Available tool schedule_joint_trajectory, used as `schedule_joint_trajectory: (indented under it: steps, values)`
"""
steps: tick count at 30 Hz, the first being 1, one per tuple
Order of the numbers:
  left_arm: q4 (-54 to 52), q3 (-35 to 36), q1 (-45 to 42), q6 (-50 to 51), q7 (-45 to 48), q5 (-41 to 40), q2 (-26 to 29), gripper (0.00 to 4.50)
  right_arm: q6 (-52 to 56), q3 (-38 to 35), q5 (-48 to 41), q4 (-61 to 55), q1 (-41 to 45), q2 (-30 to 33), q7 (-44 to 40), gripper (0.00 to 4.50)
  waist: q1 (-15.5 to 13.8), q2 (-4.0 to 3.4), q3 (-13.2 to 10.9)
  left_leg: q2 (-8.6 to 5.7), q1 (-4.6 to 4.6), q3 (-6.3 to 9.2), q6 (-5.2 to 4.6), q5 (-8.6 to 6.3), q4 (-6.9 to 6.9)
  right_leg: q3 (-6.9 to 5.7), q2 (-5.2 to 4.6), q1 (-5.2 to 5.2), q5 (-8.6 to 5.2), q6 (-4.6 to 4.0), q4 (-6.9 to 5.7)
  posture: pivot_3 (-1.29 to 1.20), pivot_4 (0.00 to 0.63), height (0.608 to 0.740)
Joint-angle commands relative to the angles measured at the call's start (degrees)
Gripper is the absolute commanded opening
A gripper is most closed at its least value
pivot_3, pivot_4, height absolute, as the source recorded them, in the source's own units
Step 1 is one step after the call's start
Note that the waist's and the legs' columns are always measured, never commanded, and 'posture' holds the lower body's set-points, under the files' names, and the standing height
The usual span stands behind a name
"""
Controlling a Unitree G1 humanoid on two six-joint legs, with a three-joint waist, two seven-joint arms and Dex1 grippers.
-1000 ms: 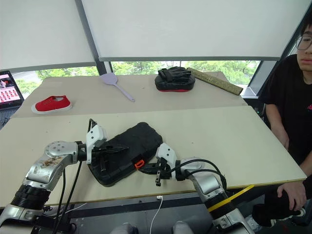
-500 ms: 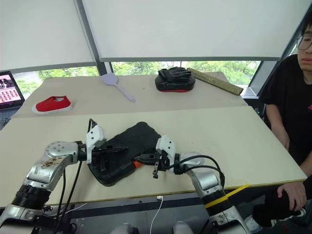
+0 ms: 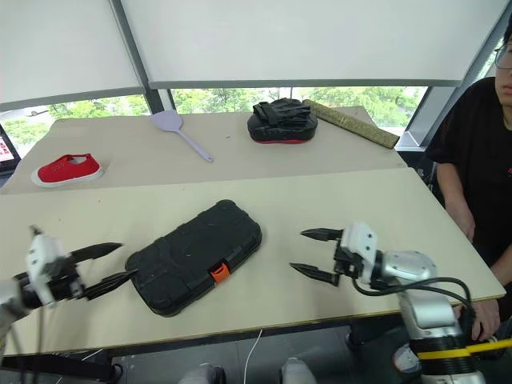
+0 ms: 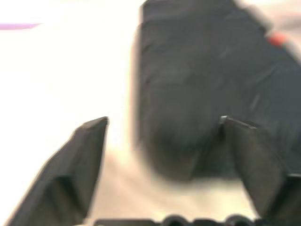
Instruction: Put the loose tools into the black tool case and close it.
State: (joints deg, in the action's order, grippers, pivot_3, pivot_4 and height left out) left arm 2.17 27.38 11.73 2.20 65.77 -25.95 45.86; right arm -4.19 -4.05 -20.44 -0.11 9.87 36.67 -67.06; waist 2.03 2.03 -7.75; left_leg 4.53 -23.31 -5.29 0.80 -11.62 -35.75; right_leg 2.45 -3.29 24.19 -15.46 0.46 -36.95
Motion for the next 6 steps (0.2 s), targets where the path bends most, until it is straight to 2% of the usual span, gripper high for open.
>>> schedule_joint_trajectory:
  steps: [1, 6]
  values:
    - [0.8, 3.7, 2.9, -5.1, -4.0, 3.0, -1.3, 4.50, -3.7, -3.3, -2.1, 0.8, -1.3, 1.6, -2.3, 4.44, -0.1, 0.14, -0.2, -0.03, -0.04, 0.00, 0.00, 0.00, -0.01, -0.01, -0.04, 0.01, -0.01, 0.02, 0.02, 0.00, 0.150, 0.740]
    - [-1.2, 5.1, 6.7, -9.7, -8.2, 5.9, -3.3, 4.50, -6.9, -4.2, -0.6, 4.7, -0.7, 3.7, -2.8, 4.44, -1.1, 0.50, -0.6, -0.01, -0.08, -0.02, 0.02, -0.01, -0.21, -0.03, -0.10, -0.01, 0.04, 0.08, 0.03, 0.00, 0.150, 0.740]
